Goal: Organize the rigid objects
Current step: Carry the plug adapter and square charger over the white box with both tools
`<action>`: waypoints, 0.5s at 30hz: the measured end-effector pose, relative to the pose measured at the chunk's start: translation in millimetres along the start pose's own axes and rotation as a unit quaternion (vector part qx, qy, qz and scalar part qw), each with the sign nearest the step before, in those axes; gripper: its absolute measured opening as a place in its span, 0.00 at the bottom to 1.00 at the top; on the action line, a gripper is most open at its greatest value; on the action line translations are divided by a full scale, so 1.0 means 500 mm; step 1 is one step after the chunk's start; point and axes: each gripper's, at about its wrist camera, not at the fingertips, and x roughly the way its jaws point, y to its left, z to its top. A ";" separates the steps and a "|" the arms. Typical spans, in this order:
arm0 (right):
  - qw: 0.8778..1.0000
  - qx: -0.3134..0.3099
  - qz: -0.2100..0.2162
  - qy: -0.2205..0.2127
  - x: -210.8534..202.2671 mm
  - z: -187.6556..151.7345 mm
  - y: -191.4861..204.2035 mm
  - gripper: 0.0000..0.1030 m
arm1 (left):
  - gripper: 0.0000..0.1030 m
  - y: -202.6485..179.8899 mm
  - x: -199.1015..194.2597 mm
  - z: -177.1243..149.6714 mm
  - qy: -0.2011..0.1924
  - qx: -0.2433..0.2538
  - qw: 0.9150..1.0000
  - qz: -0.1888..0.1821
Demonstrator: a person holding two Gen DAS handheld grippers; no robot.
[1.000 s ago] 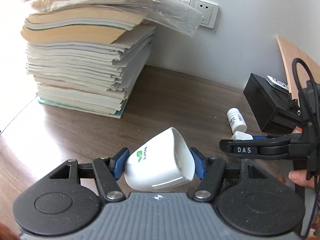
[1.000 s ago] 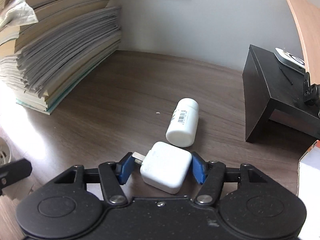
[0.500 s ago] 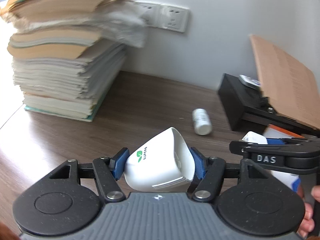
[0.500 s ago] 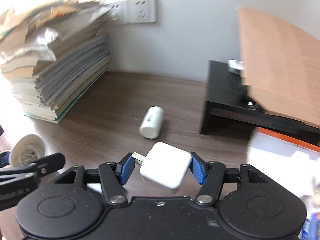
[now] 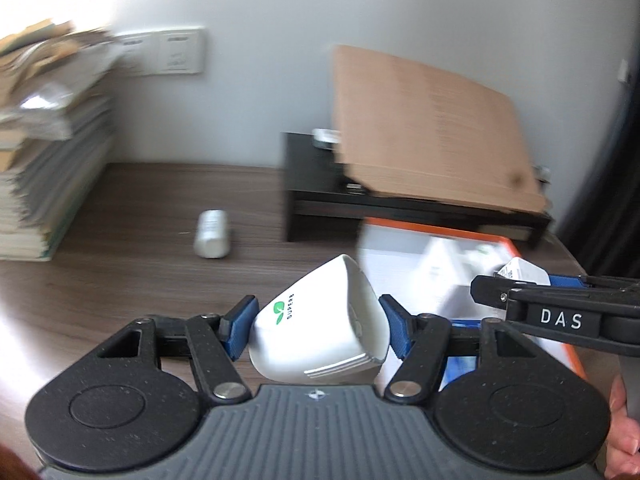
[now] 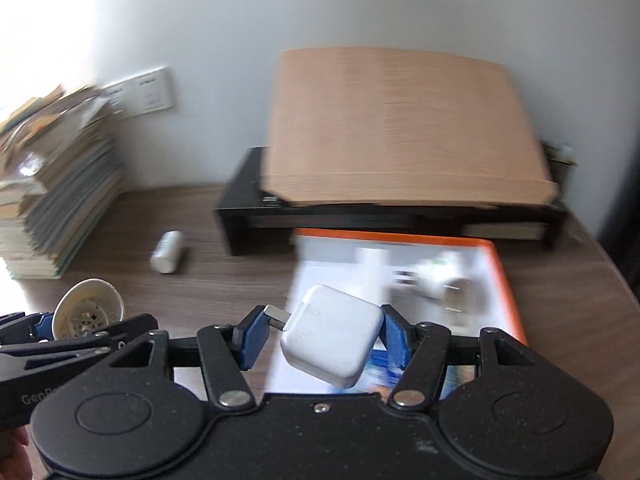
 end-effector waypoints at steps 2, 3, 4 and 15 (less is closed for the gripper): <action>1.000 0.009 -0.015 -0.001 -0.016 -0.007 -0.041 0.70 | 0.64 -0.040 0.002 0.000 0.001 0.008 1.000 -0.014; 1.000 0.015 -0.022 -0.001 -0.025 -0.009 -0.060 0.70 | 0.64 -0.059 0.004 0.000 0.001 0.014 1.000 -0.020; 0.999 0.021 -0.030 0.000 -0.034 -0.013 -0.079 0.70 | 0.64 -0.079 0.006 -0.002 0.002 0.021 0.999 -0.025; 0.996 0.056 -0.066 -0.012 -0.097 -0.039 -0.190 0.70 | 0.64 -0.204 0.023 -0.009 0.005 0.059 0.997 -0.057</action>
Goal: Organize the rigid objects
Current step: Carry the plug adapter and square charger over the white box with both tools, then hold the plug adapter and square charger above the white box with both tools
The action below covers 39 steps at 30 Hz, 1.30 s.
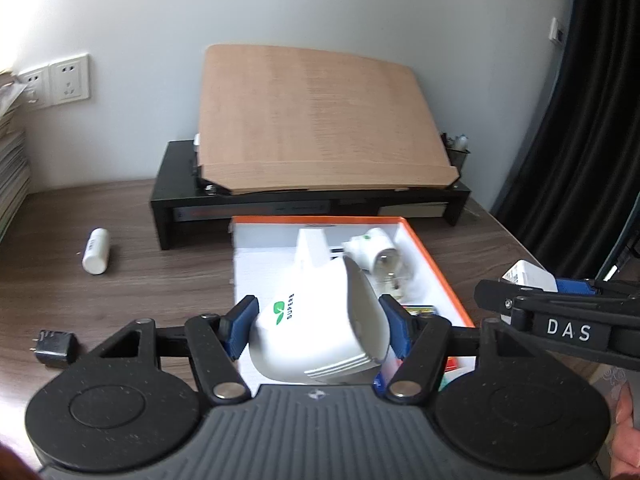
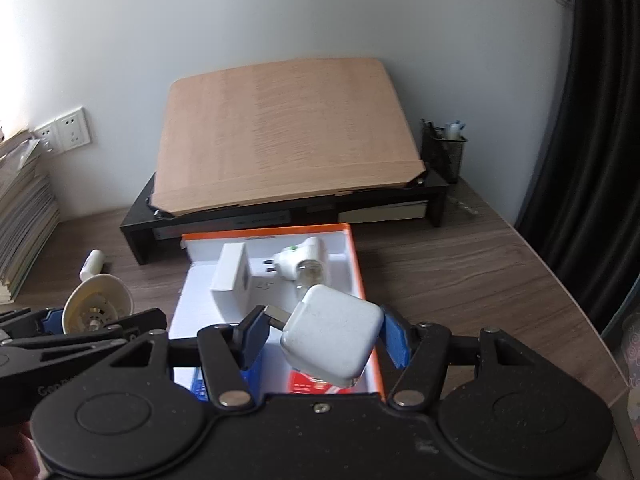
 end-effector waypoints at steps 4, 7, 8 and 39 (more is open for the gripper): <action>1.000 0.005 0.000 -0.002 -0.006 -0.003 -0.019 0.70 | 0.64 -0.019 0.004 0.000 0.000 0.006 1.000 -0.002; 1.000 0.005 0.002 -0.003 -0.007 -0.002 -0.028 0.70 | 0.64 -0.029 0.007 0.001 0.001 0.009 1.000 -0.001; 1.000 0.006 0.003 -0.004 -0.007 -0.001 -0.030 0.70 | 0.64 -0.031 0.007 0.001 0.001 0.009 1.000 0.000; 1.000 -0.003 0.029 0.010 -0.028 -0.028 -0.039 0.70 | 0.64 -0.047 -0.017 -0.037 0.021 0.012 1.000 0.011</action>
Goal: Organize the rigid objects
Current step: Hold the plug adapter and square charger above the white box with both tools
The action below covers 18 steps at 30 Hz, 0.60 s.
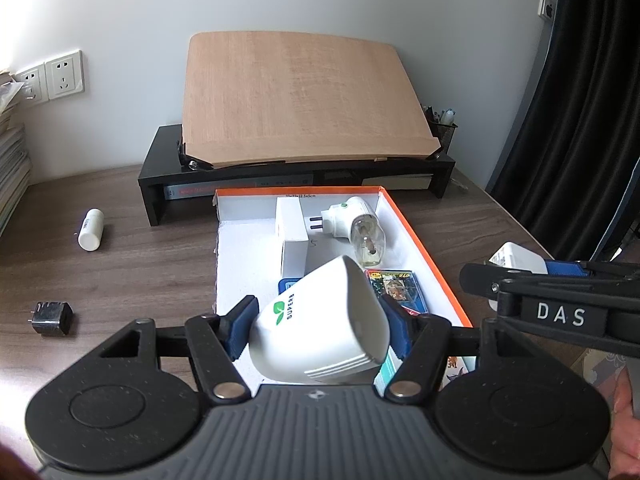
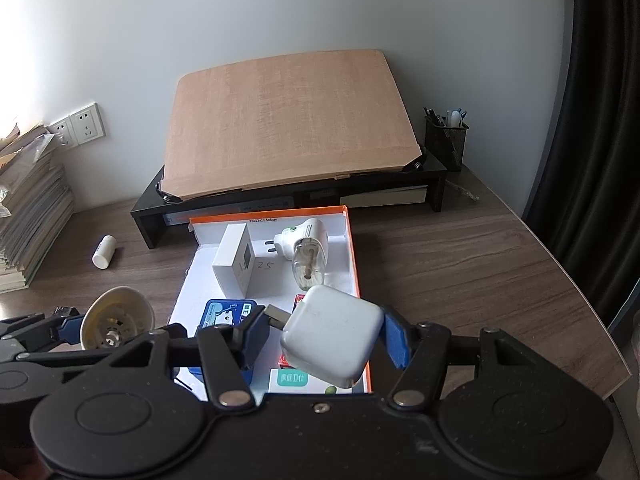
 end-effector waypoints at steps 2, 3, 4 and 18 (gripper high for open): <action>1.000 0.000 0.000 0.000 -0.001 0.000 0.000 0.70 | 0.64 -0.001 -0.003 -0.003 0.000 -0.001 1.000 -0.001; 1.000 0.001 0.000 -0.001 -0.001 -0.001 -0.001 0.70 | 0.64 -0.002 -0.004 -0.004 -0.001 0.000 1.000 0.000; 1.000 0.000 0.000 -0.001 -0.002 -0.001 -0.001 0.70 | 0.64 -0.002 -0.005 -0.005 -0.001 0.000 1.000 0.000; 1.000 0.001 0.000 -0.006 -0.006 0.001 -0.003 0.70 | 0.64 -0.001 -0.009 -0.005 -0.004 -0.003 1.000 0.001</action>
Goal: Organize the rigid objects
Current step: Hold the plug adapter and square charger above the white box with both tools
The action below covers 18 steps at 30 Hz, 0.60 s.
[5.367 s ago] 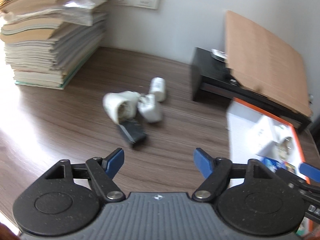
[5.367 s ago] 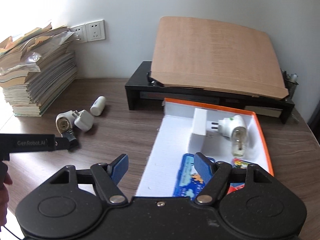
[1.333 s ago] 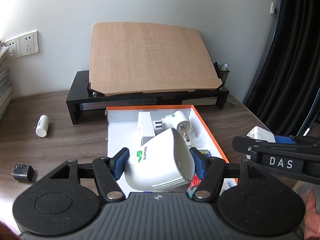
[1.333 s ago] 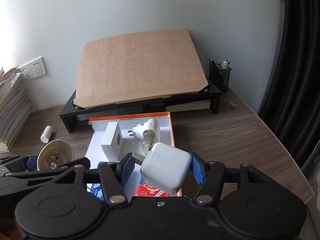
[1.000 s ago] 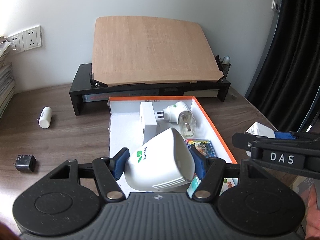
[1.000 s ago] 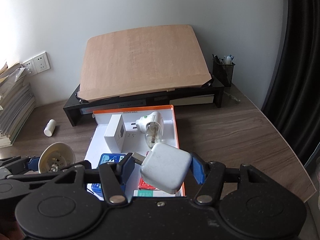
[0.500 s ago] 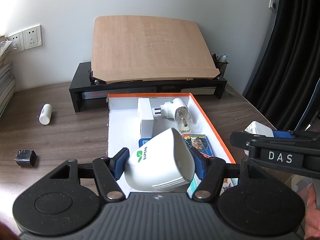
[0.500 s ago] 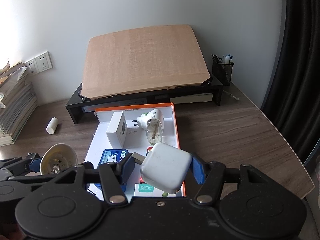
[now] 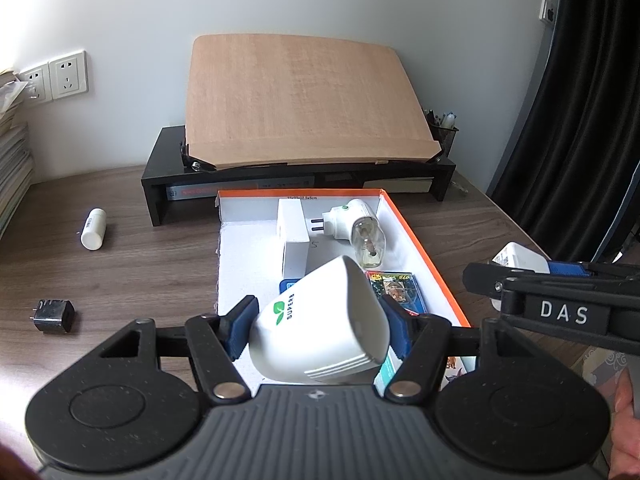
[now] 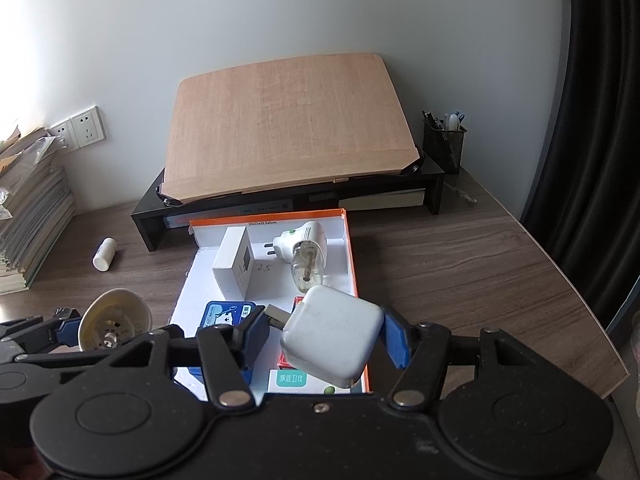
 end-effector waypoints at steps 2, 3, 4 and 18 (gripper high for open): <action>1.000 -0.001 -0.001 -0.001 0.000 0.001 -0.002 0.70 | 0.64 0.001 0.000 0.001 0.000 -0.001 1.000 0.000; 1.000 -0.001 -0.002 -0.001 0.000 0.001 -0.002 0.70 | 0.64 0.000 0.001 0.002 0.000 -0.001 1.000 0.001; 1.000 0.000 -0.002 -0.001 0.001 0.002 -0.003 0.70 | 0.64 0.000 0.002 0.003 0.000 -0.002 1.000 0.002; 1.000 -0.007 0.004 -0.003 0.022 0.027 -0.001 0.70 | 0.64 0.002 0.020 0.011 0.000 -0.006 1.000 0.007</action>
